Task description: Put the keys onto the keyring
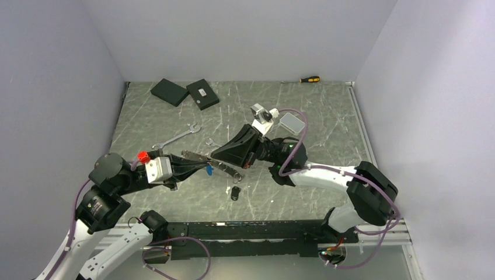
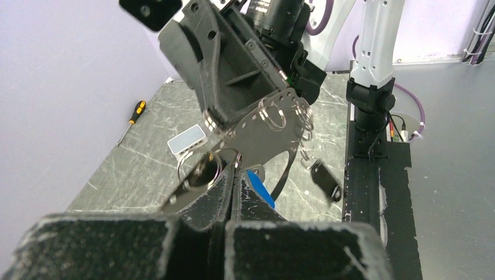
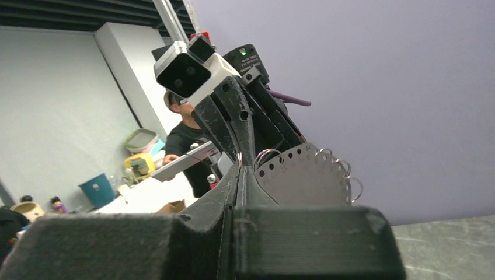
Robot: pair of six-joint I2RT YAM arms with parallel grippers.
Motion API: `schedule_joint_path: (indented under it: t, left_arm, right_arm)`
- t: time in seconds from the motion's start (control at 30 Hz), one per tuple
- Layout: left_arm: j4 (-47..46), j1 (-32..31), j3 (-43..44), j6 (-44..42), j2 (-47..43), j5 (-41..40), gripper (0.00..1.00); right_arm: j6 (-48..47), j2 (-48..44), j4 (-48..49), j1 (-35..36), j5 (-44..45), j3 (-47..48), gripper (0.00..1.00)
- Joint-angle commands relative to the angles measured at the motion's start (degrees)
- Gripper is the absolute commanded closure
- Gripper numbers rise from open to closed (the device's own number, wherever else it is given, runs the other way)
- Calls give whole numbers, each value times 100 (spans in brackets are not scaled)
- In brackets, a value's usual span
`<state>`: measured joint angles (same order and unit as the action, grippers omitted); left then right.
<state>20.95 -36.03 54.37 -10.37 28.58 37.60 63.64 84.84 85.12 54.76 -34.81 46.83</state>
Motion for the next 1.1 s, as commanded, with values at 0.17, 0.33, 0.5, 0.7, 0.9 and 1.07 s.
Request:
schedule_joint_path:
  t: [0.17,0.33,0.5,0.7,0.9,1.07]
  left_arm:
    - [30,17,233,174,11,-234,100]
    - [-81,22,239,274,10,-213,100]
    - [-214,18,225,349,31,-75,100]
    - [-271,19,210,412,52,-42,100]
    - [-253,17,201,438,32,-116,100]
    - [-43,19,201,379,-30,-217,100]
  right_arm:
    - [-2034,-1111,-756,286,417,-109,100]
    - [-2563,-1301,-1488,434,643,-63,100]
    - [-3174,-1433,-2190,633,836,28,100]
    - [-3195,-1401,-2110,708,854,-34,100]
    - [-3272,-1428,-2061,738,870,-68,100]
    - [-3343,-1528,-1811,738,987,-160,100]
